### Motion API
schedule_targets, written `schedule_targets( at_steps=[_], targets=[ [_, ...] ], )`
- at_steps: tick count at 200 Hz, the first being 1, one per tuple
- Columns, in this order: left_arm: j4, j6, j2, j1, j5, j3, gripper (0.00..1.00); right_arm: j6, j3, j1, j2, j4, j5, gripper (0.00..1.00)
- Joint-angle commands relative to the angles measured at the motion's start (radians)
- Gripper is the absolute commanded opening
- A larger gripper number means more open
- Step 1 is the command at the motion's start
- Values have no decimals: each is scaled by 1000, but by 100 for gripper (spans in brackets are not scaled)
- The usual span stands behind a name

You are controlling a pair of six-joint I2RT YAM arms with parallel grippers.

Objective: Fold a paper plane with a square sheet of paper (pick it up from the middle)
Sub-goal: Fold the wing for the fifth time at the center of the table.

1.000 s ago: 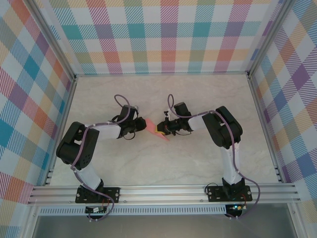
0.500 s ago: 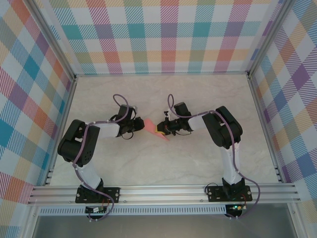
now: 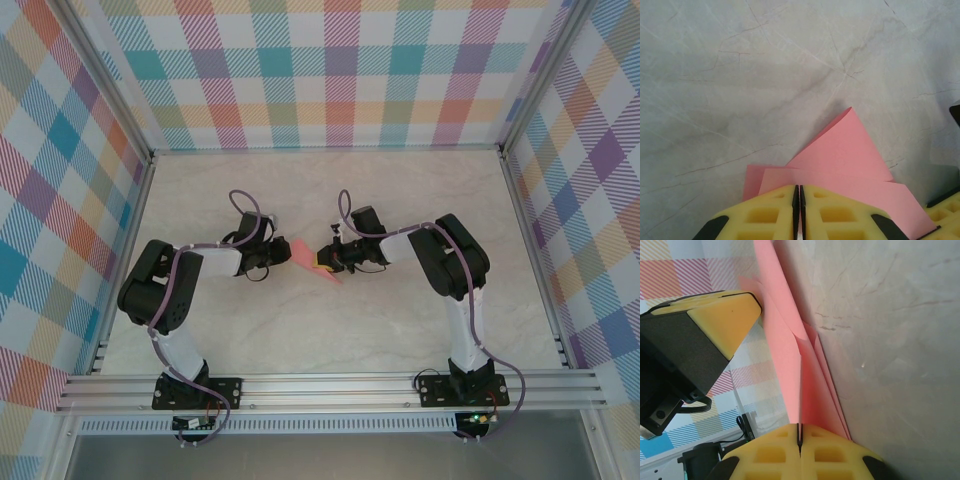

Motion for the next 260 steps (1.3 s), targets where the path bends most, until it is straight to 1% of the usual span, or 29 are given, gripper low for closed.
schedule_targets(
  at_steps=[1, 23, 55, 86, 127, 165, 198, 231, 260],
  targets=[
    [21, -23, -27, 29, 57, -6, 16, -29, -36, -13, 93, -176, 154, 0],
    [81, -75, -60, 23, 153, -9, 18, -32, -34, -13, 96, -180, 155, 0],
    [149, -117, -64, 0, 193, -51, 19, -32, -33, -13, 96, -180, 155, 0],
    [164, -121, -29, -11, 173, -72, 17, -36, -29, -13, 95, -184, 154, 0],
    [144, -119, 22, -11, 142, -48, 14, -38, -26, -13, 94, -186, 151, 0],
    [63, -115, 53, -11, 78, -15, 10, -46, -21, -13, 79, -191, 143, 0],
    [12, -112, 58, -12, 49, -11, 7, -98, -2, -13, 22, -231, 127, 9],
    [-10, -104, 60, -13, 45, -10, 7, -175, 13, -13, -51, -299, 111, 21],
    [-18, -101, 70, -17, 48, -3, 7, -236, 8, -13, -100, -347, 108, 28]
  ],
)
